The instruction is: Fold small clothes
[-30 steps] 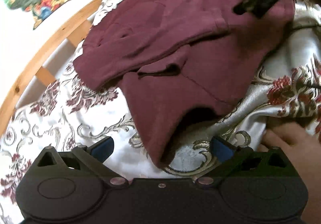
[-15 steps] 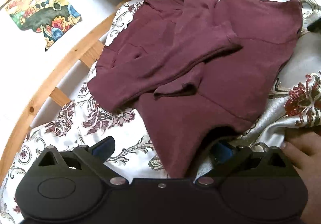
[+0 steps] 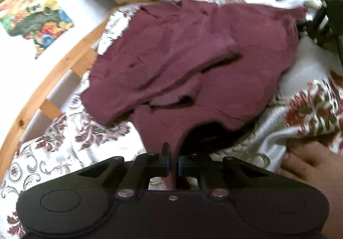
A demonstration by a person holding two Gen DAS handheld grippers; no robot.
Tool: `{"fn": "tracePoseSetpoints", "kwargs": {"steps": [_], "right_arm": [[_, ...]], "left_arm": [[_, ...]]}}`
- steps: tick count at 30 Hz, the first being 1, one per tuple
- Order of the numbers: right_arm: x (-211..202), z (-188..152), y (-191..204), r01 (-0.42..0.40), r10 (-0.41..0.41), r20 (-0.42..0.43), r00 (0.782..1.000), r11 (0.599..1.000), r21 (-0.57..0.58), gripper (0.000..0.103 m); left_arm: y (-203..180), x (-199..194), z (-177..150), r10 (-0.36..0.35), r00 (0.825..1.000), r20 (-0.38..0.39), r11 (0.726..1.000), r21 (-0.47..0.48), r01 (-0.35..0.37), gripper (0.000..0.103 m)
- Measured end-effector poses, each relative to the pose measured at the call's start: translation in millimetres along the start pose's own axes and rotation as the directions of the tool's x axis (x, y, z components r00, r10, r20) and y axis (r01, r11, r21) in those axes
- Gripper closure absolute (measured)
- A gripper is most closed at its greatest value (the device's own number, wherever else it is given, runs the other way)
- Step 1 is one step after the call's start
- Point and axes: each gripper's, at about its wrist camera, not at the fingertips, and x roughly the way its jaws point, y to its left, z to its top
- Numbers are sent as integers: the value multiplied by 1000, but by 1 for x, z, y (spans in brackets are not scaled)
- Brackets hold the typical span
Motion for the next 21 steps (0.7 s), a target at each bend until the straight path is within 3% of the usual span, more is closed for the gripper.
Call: {"fn": "tracePoseSetpoints", "kwargs": {"steps": [2,7,11,17,21], "right_arm": [[1,2,4,-27,27,7,1000,1000,2,84],[-2,6,-2,3,-7,46,999,997,80,89],[-17,8,-6,76,-86,111,990,993,93,91],[-66,13,-31,70,-100,166,981,982,176,94],[-108,17,-52,47,-98,177,979,961,273,96]], "left_arm": [[2,-4,0,29,999,25,999,-40,-28,97],[7,-14,-2,114,991,75,985,-140,-103,98],[18,-28,-5,132,989,68,965,-237,-112,98],[28,-70,-9,188,973,135,953,-263,-147,98],[40,-99,-12,168,975,147,936,-335,-111,98]]}}
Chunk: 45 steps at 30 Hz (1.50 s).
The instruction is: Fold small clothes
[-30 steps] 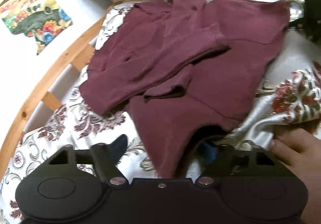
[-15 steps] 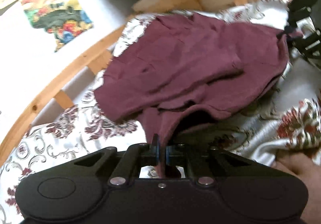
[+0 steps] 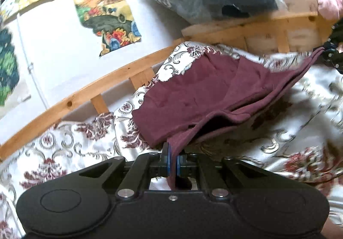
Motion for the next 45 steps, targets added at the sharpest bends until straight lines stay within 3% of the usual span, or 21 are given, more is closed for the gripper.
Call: {"fn": "tracePoseSetpoints", "kwargs": {"steps": [6,12,16,20,27,33,38,45], "right_arm": [[-57,13,-1,0,-2,23,1000,997,78,97],[-104,17,10,-17,15,26,1000,997,73,97],[-116,23,9,-22,20,27,999,997,75,97],[-102,33,5,-10,6,45,999,996,86,97],[-38,50,-20,48,-58,82,995,991,123,97],[36,61,-41,67,-86,105,991,982,175,97],[96,69,-39,64,-89,119,989,977,204,96],[164,65,-35,18,-43,98,994,968,249,96]], "left_arm": [[19,-47,-7,-34,999,18,998,-59,35,98],[37,-82,-21,-66,998,2,992,-105,66,98],[45,-94,-24,-89,996,6,989,-120,89,98],[47,-84,-10,-91,996,7,987,-134,91,98],[62,-25,45,-43,999,0,986,-159,43,98],[66,52,83,22,999,-47,995,-94,-27,98],[74,118,93,49,990,-130,992,-111,-64,98],[73,196,82,65,970,-236,985,-141,-100,98]]}}
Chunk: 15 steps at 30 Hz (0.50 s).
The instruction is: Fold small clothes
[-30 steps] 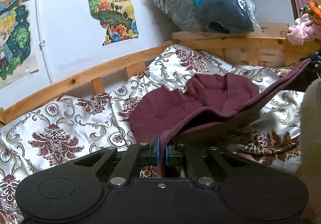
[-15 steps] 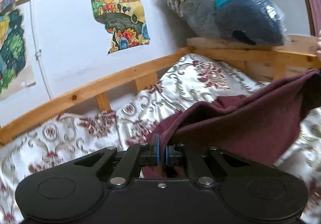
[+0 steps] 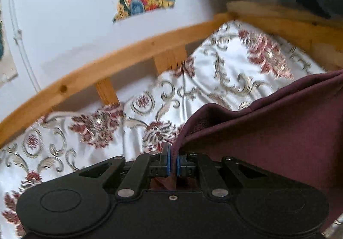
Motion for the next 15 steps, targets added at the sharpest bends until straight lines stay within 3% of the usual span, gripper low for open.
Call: {"fn": "tracePoseSetpoints", "kwargs": {"steps": [8,15], "right_arm": [[47,-20,13,-39,38,-73,997,999,-11,96],[66,-34,14,-42,45,-128,991,999,26,95]], "left_arm": [[-6,53,-13,-4,995,-102,1000,25,7,97],[-13,81,-15,-23,991,-131,1000,-1,23,97]]}}
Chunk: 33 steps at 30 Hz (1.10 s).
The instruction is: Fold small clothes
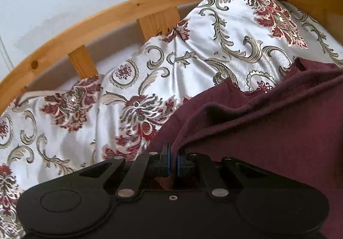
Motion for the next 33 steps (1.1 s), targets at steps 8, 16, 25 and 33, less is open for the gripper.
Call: {"fn": "tracePoseSetpoints", "kwargs": {"steps": [8,16,25,33], "right_arm": [[2,-8,-9,-19,20,-16,1000,997,79,73],[-19,-19,-26,-35,35,2,999,987,154,26],[-37,-31,-13,-92,92,-30,995,996,18,2],[-25,-44,-48,86,-83,-23,996,979,183,0]], "left_arm": [[1,10,1,0,999,-37,999,-32,-1,76],[1,-13,9,49,999,1,996,-69,-49,19],[-7,-12,-10,108,989,-96,980,-159,-122,6],[2,-11,-27,179,974,-141,959,-197,-205,6]]}}
